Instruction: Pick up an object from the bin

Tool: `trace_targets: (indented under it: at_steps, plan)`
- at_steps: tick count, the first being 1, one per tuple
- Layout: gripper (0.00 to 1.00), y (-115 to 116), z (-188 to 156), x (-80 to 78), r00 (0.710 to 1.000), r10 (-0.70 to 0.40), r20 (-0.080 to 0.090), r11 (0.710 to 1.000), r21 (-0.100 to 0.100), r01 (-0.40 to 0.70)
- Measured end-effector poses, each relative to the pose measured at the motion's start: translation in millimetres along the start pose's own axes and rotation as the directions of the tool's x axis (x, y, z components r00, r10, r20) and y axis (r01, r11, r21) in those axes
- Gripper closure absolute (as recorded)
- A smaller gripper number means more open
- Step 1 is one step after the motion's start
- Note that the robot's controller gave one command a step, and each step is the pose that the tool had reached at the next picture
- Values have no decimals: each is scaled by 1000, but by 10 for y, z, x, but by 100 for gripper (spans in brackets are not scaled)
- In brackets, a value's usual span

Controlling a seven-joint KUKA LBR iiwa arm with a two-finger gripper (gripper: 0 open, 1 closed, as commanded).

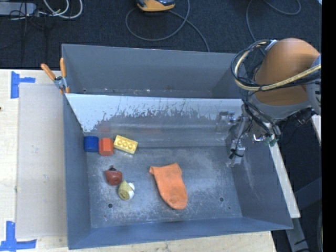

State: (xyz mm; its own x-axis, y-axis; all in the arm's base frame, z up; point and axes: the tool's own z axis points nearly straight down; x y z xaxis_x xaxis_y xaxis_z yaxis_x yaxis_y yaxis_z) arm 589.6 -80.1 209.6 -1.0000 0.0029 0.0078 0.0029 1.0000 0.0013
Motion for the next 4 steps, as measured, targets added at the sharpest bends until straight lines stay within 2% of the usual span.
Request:
trace_targets:
  at_steps: [1,2,3,4]
  plan:
    - [0,2,-50,-12,1000,-2,7,1000,1,2]
    - [0,335,578,-124,995,-99,7,995,1,99]
    - [0,714,590,-276,998,58,5,998,0,-58]
    - [0,1024,828,28,987,-161,7,987,2,161]
